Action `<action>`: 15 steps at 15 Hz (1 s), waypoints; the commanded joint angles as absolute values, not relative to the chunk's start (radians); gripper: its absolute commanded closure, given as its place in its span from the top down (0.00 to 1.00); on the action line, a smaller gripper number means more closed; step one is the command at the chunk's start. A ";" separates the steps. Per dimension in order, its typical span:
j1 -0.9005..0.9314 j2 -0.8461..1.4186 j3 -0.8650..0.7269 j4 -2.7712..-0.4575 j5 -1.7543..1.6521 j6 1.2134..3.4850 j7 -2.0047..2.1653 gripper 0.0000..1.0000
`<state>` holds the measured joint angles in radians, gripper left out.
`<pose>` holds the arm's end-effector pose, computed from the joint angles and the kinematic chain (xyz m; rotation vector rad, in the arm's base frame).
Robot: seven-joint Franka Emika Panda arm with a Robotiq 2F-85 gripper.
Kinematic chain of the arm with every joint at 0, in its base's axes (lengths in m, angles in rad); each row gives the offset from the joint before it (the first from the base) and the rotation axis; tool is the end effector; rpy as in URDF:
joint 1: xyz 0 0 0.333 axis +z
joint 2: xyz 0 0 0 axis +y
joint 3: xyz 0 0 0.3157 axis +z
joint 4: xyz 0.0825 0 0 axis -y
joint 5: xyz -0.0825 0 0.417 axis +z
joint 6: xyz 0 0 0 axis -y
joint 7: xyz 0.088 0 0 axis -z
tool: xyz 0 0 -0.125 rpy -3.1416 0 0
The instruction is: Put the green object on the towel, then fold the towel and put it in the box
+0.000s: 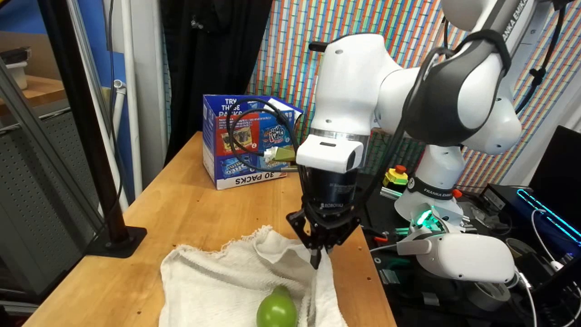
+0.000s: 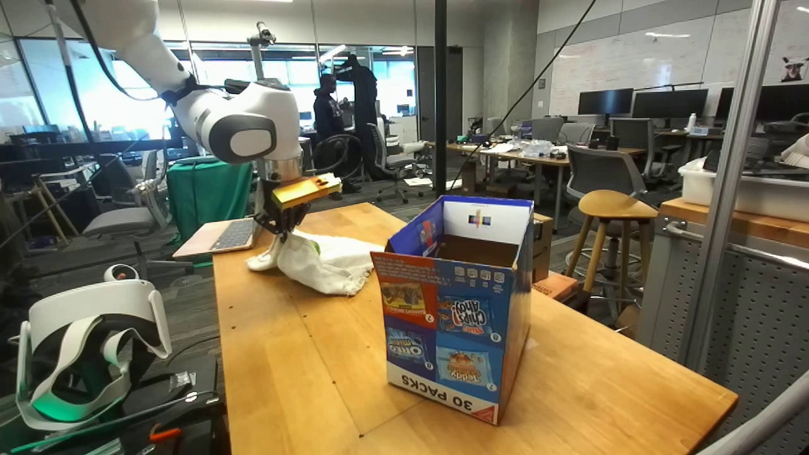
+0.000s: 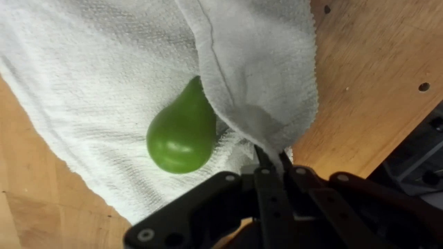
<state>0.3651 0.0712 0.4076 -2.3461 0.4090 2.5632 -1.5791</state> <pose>0.3932 0.3819 0.2764 -1.5537 -2.4767 -0.3554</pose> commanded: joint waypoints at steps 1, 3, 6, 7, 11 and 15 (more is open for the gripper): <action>0.355 0.021 0.411 -2.277 0.439 2.449 -1.559 0.05; 0.365 0.038 0.410 -2.225 0.437 2.383 -1.556 0.05; 0.379 0.082 0.421 -2.157 0.453 2.295 -1.561 0.05; 0.384 0.097 0.426 -2.137 0.455 2.281 -1.559 0.05; 0.390 0.165 0.441 -2.052 0.441 2.272 -1.548 0.05; 0.390 0.256 0.440 -1.954 0.395 2.284 -1.483 0.05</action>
